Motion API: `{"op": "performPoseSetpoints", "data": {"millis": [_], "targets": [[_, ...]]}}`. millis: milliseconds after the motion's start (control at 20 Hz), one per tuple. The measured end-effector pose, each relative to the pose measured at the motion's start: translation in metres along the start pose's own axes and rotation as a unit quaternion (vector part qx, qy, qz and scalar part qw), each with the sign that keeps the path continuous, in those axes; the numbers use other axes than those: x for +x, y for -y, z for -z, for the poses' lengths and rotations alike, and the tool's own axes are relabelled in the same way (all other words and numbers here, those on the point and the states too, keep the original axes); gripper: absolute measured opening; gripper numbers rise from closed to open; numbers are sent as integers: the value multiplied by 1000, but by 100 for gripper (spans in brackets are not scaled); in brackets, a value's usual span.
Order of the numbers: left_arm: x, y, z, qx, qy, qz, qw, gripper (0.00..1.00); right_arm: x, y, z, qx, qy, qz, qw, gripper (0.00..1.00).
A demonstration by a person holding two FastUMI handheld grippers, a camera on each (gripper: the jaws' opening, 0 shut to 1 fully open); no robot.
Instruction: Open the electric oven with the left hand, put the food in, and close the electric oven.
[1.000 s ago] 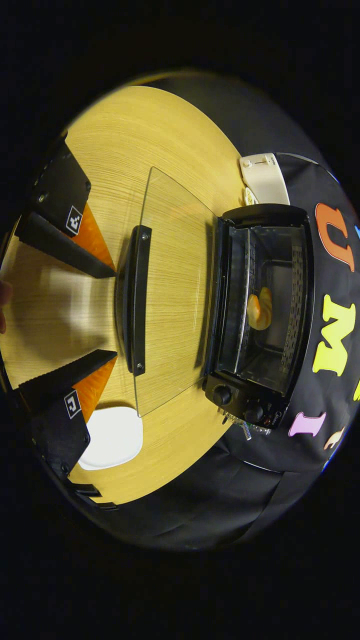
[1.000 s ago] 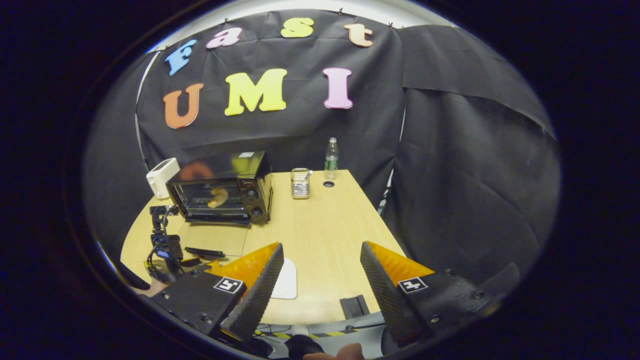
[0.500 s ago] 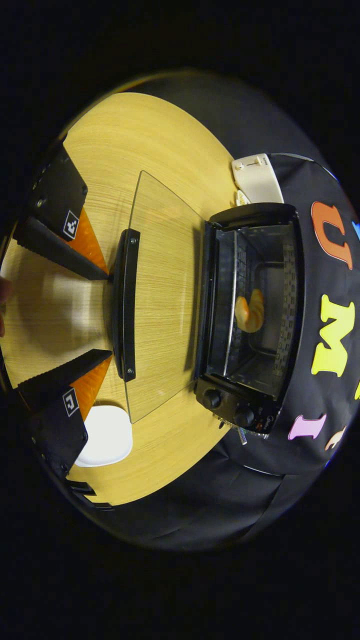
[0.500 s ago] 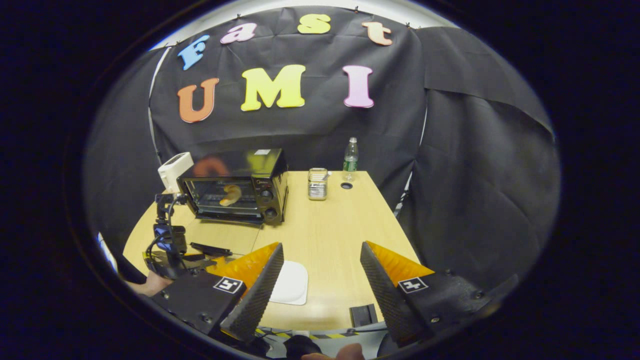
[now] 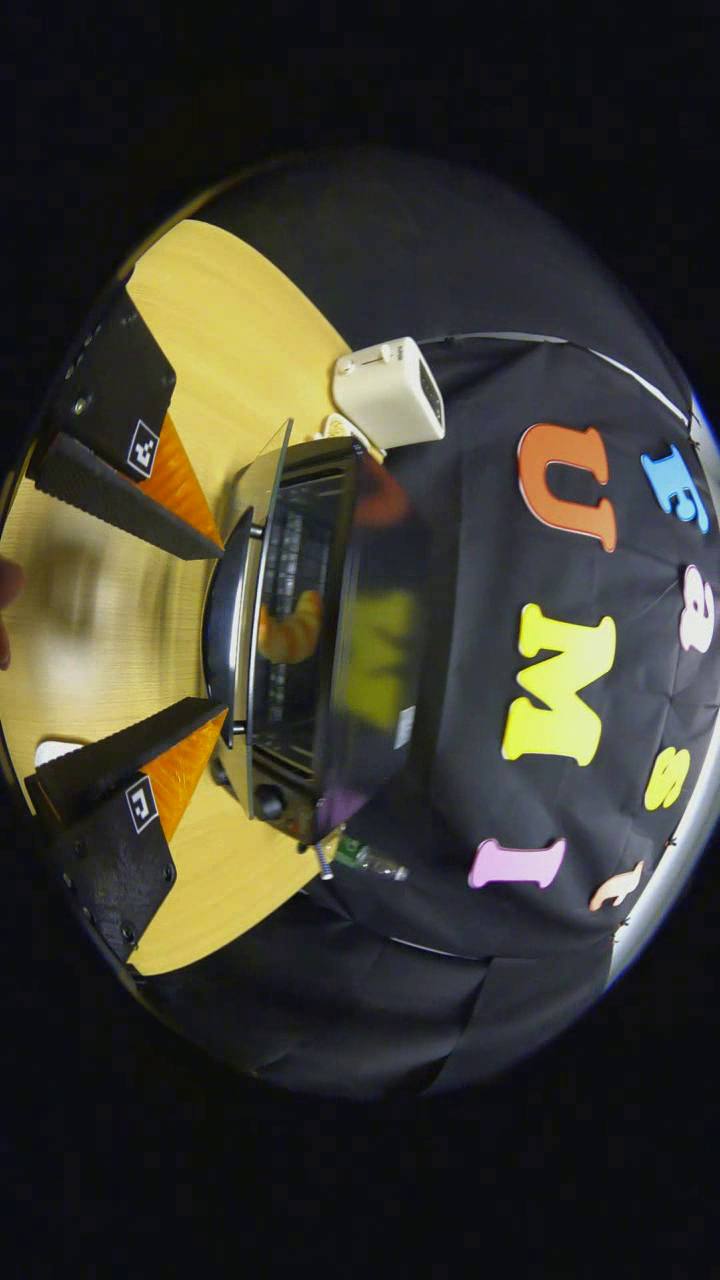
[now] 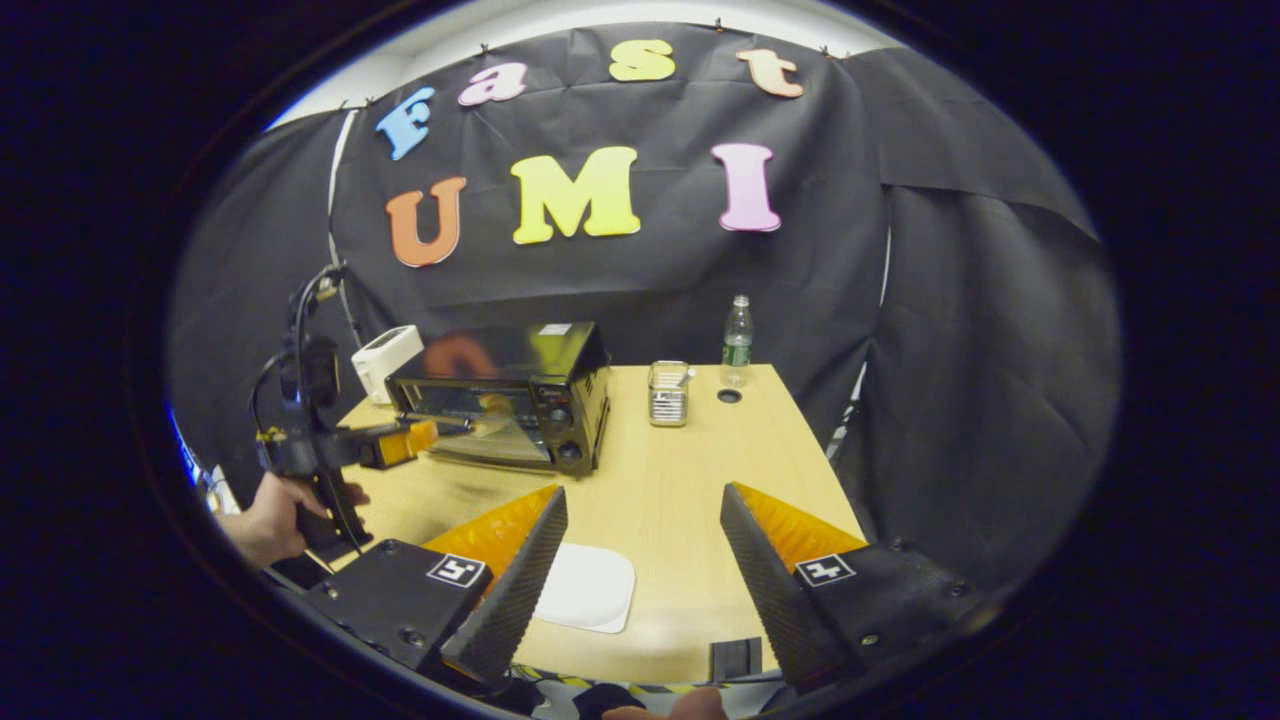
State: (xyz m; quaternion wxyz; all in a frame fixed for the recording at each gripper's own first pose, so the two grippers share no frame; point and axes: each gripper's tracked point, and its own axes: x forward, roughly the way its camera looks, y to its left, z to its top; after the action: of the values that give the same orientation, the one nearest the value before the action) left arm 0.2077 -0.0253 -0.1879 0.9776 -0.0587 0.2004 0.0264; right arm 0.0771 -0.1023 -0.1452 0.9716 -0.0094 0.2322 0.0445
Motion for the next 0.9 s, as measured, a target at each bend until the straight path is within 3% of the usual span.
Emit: {"op": "performPoseSetpoints", "data": {"millis": [200, 500, 900], "targets": [[-45, 3, -67, -3, 77, 9, 997, 92, -7, -6, -25, -3, 42, -14, 999, 97], [-174, -17, -143, 10, 186, 16, 982, 93, -52, -42, -63, 4, 119, -15, 993, 97], [-334, -44, -101, -8, 223, 12, 975, 93, -162, -101, -68, -11, 186, -22, 982, 97]]}}
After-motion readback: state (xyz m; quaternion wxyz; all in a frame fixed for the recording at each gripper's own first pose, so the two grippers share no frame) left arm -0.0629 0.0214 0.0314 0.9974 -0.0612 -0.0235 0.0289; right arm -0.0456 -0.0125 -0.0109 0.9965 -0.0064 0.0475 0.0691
